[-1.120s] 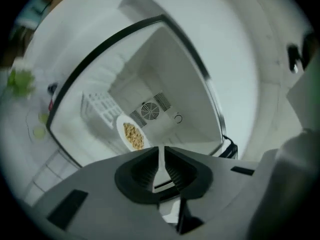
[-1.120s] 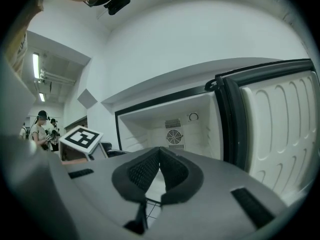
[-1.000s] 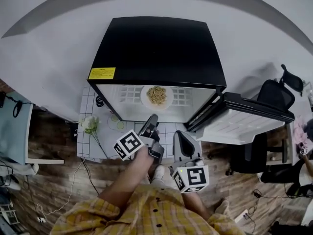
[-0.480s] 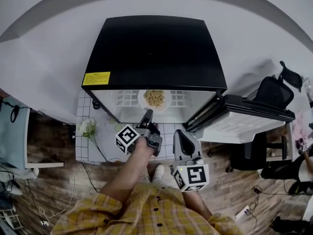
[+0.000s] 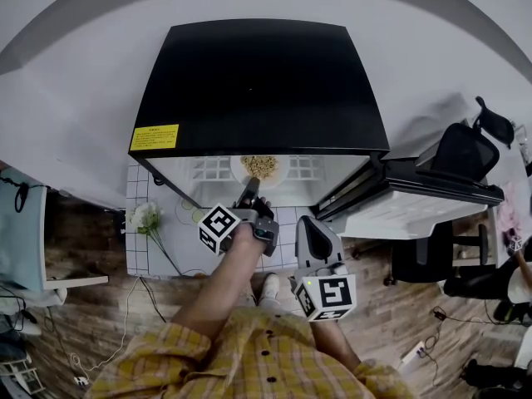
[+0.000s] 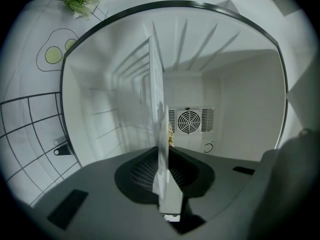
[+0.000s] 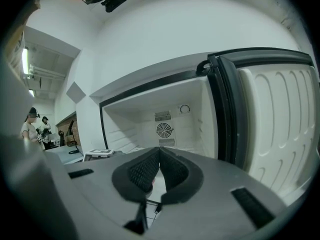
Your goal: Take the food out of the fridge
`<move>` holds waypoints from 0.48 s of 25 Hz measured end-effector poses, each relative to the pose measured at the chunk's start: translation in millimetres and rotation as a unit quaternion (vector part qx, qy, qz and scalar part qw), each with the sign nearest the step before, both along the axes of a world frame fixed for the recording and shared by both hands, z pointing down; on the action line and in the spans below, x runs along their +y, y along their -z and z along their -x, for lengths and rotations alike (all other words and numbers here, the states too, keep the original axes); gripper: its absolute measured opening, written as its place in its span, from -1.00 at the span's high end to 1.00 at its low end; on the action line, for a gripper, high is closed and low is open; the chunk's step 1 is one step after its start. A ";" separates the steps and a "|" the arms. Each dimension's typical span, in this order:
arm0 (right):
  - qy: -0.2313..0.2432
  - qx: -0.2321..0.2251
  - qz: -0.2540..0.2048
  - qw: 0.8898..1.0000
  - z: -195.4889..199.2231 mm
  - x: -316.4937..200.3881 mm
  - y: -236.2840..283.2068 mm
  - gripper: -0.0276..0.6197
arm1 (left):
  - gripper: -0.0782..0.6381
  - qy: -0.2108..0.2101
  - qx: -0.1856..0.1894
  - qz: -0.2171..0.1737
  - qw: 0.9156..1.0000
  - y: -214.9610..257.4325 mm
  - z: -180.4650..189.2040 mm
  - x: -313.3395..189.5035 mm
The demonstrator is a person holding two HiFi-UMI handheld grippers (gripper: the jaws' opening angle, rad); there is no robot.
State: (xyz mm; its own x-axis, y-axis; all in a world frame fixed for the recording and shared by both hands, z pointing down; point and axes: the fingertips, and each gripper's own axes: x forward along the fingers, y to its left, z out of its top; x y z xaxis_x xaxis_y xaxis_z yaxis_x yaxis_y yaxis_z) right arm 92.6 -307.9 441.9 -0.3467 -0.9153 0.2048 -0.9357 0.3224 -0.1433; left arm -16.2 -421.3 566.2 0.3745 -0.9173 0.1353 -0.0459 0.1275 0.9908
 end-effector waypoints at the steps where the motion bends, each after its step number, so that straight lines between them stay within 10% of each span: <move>1: -0.001 0.000 0.001 1.000 0.3 0.1 -0.9 0.89 | 0.61 0.001 0.002 -0.001 1.000 1.0 -0.2 -0.8; 12: -0.003 0.001 -0.003 1.000 3.3 7.3 3.3 0.89 | 0.73 -0.010 0.000 0.008 1.000 3.1 6.8 22.7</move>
State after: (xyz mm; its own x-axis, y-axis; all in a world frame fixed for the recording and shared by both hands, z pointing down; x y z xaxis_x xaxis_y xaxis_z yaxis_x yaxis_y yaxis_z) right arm 89.2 -300.6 438.5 -0.3410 -0.9187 0.1992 -0.9378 0.3177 -0.1398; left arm -23.0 -398.6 563.1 0.3923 -0.9076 0.1492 -0.0487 0.1415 0.9887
